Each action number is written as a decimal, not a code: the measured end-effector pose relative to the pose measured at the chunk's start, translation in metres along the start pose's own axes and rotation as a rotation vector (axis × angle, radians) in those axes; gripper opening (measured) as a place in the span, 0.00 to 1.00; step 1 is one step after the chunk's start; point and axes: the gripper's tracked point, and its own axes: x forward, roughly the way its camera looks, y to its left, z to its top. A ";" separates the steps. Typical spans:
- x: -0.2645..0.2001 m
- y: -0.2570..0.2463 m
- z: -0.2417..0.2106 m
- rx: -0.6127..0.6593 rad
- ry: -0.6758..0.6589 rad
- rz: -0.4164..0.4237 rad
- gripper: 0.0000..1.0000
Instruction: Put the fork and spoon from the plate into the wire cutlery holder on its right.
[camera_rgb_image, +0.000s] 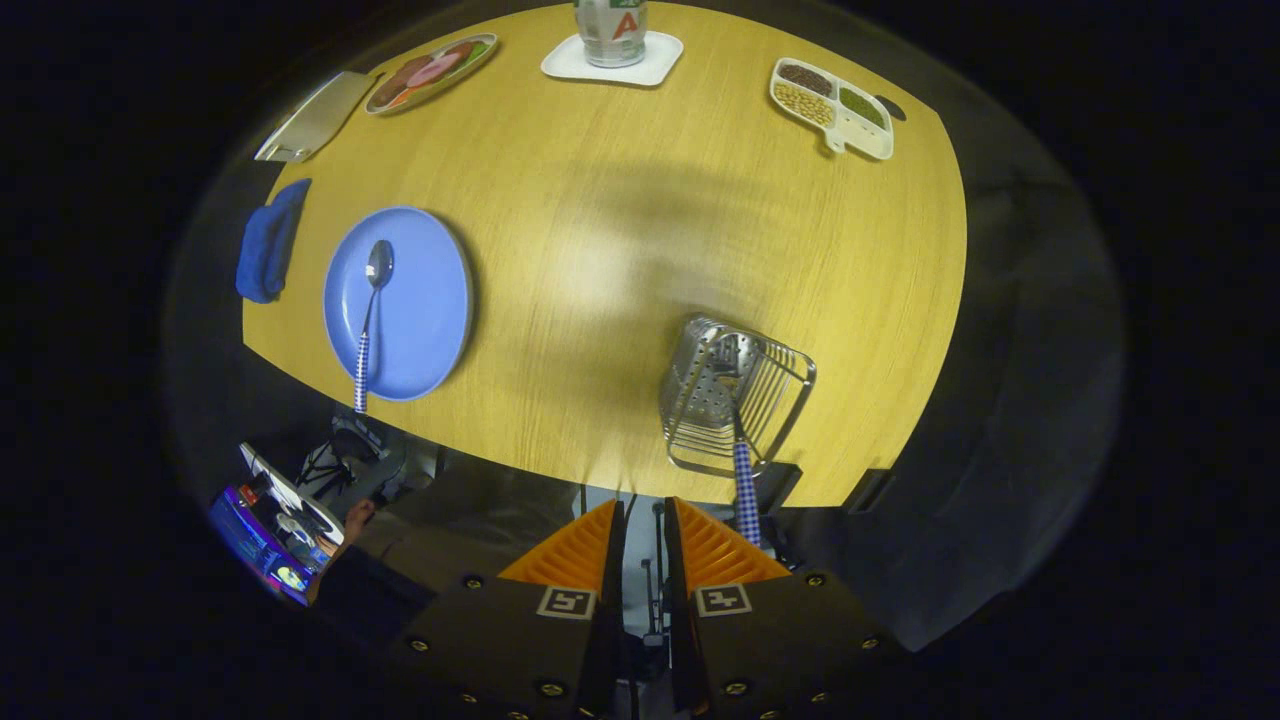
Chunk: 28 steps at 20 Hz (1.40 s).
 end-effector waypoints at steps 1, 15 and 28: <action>0.002 0.015 0.000 -0.019 -0.006 0.008 0.22; 0.043 0.145 0.005 -0.127 -0.014 0.072 0.22; 0.069 0.241 0.052 -0.063 -0.054 0.178 0.22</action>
